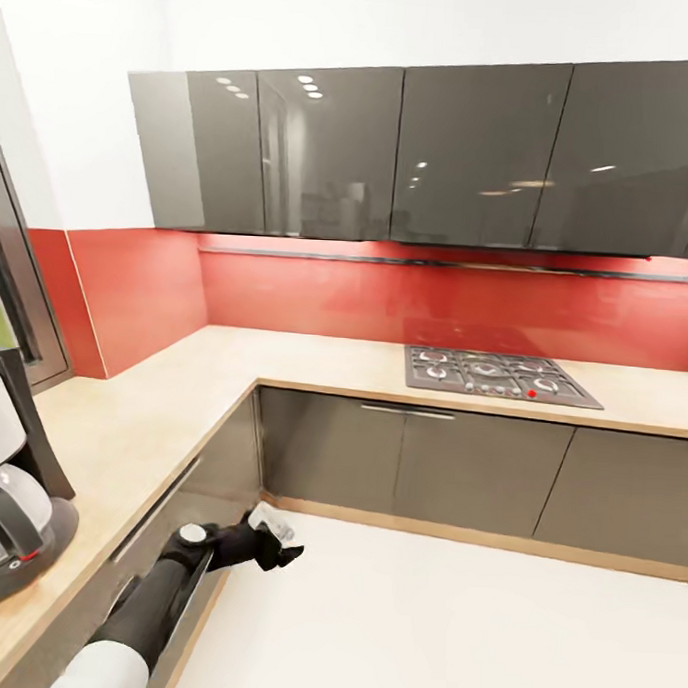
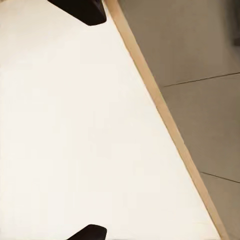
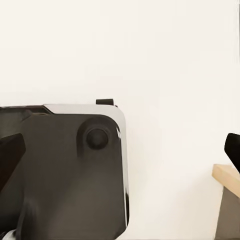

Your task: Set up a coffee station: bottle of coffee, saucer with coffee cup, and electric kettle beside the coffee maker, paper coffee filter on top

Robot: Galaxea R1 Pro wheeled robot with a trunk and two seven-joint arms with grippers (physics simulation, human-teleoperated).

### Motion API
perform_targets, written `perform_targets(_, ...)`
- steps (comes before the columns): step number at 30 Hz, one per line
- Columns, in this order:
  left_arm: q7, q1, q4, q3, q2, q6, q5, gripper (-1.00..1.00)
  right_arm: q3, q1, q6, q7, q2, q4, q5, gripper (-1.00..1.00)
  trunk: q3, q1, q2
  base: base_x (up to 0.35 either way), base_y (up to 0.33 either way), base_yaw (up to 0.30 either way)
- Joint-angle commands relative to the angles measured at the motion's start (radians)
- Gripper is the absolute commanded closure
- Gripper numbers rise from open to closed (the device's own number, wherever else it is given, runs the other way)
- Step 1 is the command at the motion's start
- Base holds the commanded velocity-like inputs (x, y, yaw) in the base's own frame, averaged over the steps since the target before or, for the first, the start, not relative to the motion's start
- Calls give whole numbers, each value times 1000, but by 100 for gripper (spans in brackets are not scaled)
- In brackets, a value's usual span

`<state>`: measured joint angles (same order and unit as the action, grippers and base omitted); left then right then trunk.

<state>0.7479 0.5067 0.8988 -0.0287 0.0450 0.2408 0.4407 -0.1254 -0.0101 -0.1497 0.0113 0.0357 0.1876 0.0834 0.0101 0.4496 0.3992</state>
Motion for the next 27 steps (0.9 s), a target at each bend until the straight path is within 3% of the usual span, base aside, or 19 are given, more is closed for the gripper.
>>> perform_targets(1, -32, -24, -52, -3, 1, -37, 0, -100, -7, -1, -4, 1, 0, -2, 9, -100, 0, 0, 1, 0, 0, -267)
perform_targets(3, -122, -55, -190, -3, 0, -143, 0, -100, -7, -1, -4, 1, 0, -2, 9, -100, 0, 0, 1, 0, 0, -267)
perform_targets(4, -205, -66, -317, -3, 0, -231, 0, -100, -7, -1, -4, 1, 0, -2, 9, -100, 0, 0, 1, 0, 0, -267)
perform_targets(6, -330, -72, -498, -3, -2, -339, 0, -100, -7, -1, -4, 1, 0, -2, 9, -100, 0, 0, 1, 0, 0, -267)
perform_targets(9, -560, -87, -780, -4, -6, -470, 0, -100, -6, -1, -4, 0, -3, -2, 9, -100, 0, 0, 1, 0, 0, -267)
perform_targets(10, -601, -101, -815, -4, -7, -484, -1, -100, -6, -1, -4, -1, -3, -2, 9, -100, 0, 0, 1, 0, 0, -267)
perform_targets(12, -678, -153, -857, -11, -11, -501, -10, -100, -5, -1, -4, -2, -3, -2, 9, -100, 0, 0, 1, 0, 0, -267)
perform_targets(18, -789, -305, -883, -55, -19, -501, -130, -100, -2, -1, -4, -5, -4, -3, 11, -100, 0, 0, 1, 0, 0, -120)
perform_targets(23, -870, -401, -892, -60, -19, -495, -152, -100, 1, -1, -5, -5, -5, 0, 13, -100, 0, 0, 1, 0, 0, -9)
perform_targets(26, -910, -418, -893, -61, -19, -481, -157, -100, 1, -1, -5, -5, -4, 1, 16, -100, 0, 0, 1, 0, 0, 0)
perform_targets(27, -927, -422, -894, -62, -19, -448, -164, -100, 0, -1, -5, -5, -3, 0, 15, -100, 0, 0, 1, 0, 0, 0)
